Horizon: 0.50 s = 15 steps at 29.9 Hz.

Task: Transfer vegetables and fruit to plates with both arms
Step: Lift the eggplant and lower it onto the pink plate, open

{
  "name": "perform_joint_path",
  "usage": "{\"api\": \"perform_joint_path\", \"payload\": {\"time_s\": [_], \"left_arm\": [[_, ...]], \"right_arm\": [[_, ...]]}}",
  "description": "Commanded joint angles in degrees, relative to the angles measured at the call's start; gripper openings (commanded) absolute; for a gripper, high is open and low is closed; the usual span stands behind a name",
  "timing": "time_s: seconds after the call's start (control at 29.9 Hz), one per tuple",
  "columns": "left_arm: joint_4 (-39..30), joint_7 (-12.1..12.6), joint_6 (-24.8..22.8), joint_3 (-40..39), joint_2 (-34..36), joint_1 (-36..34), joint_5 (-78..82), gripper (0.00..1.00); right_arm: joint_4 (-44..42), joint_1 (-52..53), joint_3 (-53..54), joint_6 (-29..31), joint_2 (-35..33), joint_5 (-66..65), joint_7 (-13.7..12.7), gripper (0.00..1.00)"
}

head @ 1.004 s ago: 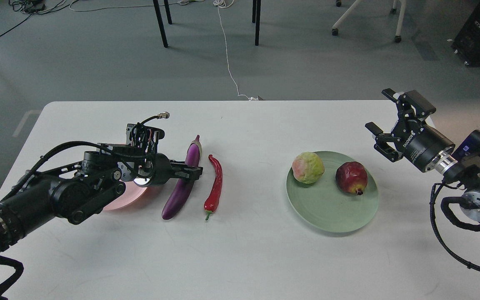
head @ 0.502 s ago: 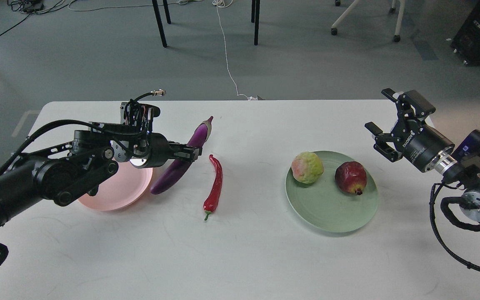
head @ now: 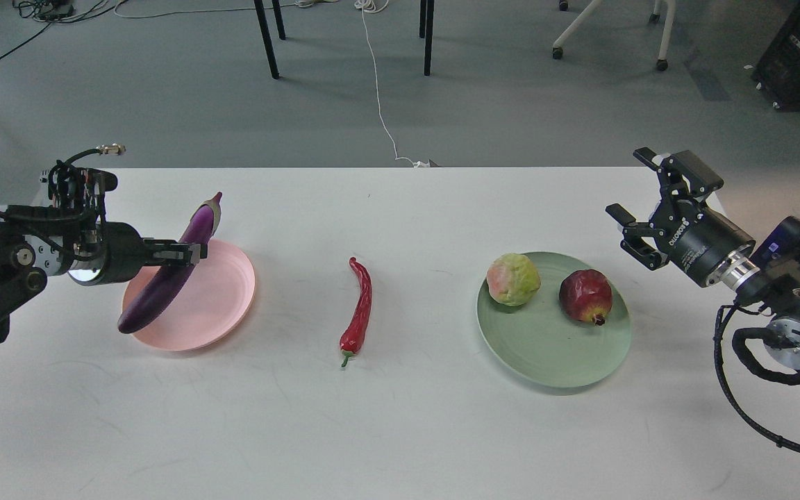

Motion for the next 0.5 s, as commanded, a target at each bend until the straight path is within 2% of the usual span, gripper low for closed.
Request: {"api": "perform_joint_path", "payload": {"time_s": [0.0,0.07,0.13,0.17,0.37,0.47], "left_arm": [[0.01,-0.81,0.01,-0.10,1.45,1.48,-0.13,0.49],[0.01,-1.08,0.01,-0.18,1.54,1.57,-0.13,0.59],[0.10,-1.08,0.01,-0.18,1.63,1.75,-0.13,0.79],[0.01,-1.08,0.01,-0.18,1.72,1.83,-0.13,0.85],[-0.25,-1.17,0.41,-1.24,1.63,1.14,-0.21,0.97],[-2.61,-1.17,0.85,-2.03,1.45,-2.10,-0.21,0.98]], "right_arm": [[0.01,-0.02,-0.01,-0.02,0.00,0.00,0.00,0.99],[0.01,-0.02,-0.01,0.06,0.00,-0.09,0.00,0.99],[0.01,-0.02,-0.01,0.06,-0.09,0.00,0.00,0.99],[0.01,-0.02,-0.01,0.06,-0.17,0.00,0.00,0.99],[0.10,-0.02,0.08,0.06,-0.44,0.00,0.00,0.99],[0.10,-0.02,0.00,0.06,-0.44,0.00,0.00,0.99]]}}
